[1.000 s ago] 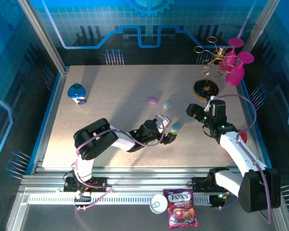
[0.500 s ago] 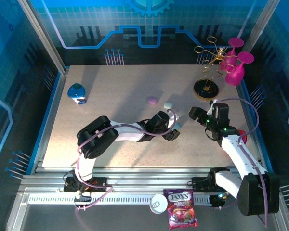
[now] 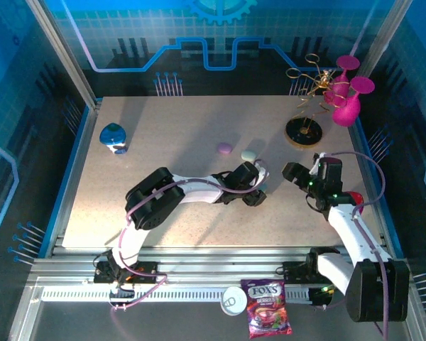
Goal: Insert the wireless bluetooth earbuds into the charging case
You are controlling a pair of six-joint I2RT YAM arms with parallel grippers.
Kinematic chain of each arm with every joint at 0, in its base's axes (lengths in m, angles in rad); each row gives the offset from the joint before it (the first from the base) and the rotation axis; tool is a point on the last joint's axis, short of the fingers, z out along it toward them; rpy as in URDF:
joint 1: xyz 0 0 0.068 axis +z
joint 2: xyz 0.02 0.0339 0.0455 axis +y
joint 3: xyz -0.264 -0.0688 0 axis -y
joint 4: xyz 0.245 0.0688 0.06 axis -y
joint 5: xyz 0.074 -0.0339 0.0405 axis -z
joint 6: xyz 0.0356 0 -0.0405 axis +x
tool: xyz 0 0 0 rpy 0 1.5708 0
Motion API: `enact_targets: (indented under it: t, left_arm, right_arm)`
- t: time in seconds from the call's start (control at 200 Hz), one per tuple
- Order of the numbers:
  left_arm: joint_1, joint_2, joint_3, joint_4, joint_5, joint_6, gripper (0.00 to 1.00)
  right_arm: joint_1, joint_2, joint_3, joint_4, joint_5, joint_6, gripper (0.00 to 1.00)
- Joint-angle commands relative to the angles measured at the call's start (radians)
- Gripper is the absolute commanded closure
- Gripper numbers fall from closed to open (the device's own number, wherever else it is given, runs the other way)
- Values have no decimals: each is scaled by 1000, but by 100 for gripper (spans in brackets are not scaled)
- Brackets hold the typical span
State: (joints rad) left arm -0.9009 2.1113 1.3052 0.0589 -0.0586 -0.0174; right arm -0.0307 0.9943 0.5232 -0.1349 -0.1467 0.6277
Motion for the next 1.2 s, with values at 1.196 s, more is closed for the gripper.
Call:
enact_targets:
  t: [1.196]
  left_arm:
    - [193,-480,-359,345,569,181,73]
  right_arm:
    - [-77,-182,214,-442,-597,34,17]
